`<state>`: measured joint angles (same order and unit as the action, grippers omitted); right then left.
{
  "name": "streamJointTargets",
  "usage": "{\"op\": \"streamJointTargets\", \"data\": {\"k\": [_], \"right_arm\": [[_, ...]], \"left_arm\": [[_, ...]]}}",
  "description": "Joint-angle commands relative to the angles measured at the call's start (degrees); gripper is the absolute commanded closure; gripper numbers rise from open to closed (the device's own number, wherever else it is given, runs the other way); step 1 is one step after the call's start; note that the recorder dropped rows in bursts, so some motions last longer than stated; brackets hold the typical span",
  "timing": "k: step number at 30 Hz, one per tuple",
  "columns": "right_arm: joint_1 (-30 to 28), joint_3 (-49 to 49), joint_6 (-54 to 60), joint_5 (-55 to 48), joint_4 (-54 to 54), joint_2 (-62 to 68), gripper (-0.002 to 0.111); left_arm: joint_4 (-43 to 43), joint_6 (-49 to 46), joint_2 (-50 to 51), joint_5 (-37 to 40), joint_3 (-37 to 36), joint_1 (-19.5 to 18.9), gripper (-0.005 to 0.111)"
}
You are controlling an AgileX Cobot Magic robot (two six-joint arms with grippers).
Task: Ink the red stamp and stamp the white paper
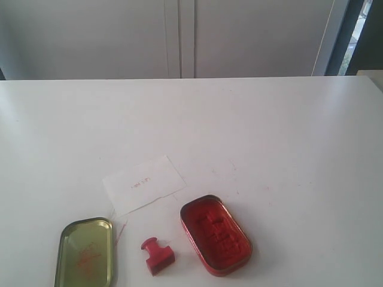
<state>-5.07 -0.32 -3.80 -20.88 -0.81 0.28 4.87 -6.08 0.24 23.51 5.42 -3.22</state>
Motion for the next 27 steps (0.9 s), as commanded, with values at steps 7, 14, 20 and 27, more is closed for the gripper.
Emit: {"op": "streamJointTargets", "data": {"k": [7, 14, 20, 27], "right_arm": [[0.05, 0.32, 0.07, 0.83, 0.44, -0.28, 0.108], [0.05, 0.32, 0.07, 0.83, 0.44, -0.28, 0.108], [0.05, 0.32, 0.07, 0.83, 0.44, -0.28, 0.108], [0.05, 0.32, 0.07, 0.83, 0.44, -0.28, 0.108]], "left_arm": [[0.01, -0.20, -0.24, -4.18, -5.42, -0.10, 0.107], [0.01, -0.20, -0.24, -4.20, -5.42, -0.10, 0.107], [0.01, -0.20, -0.24, -4.20, -5.42, -0.10, 0.107], [0.01, -0.20, -0.24, -4.20, -5.42, -0.10, 0.107]]}}
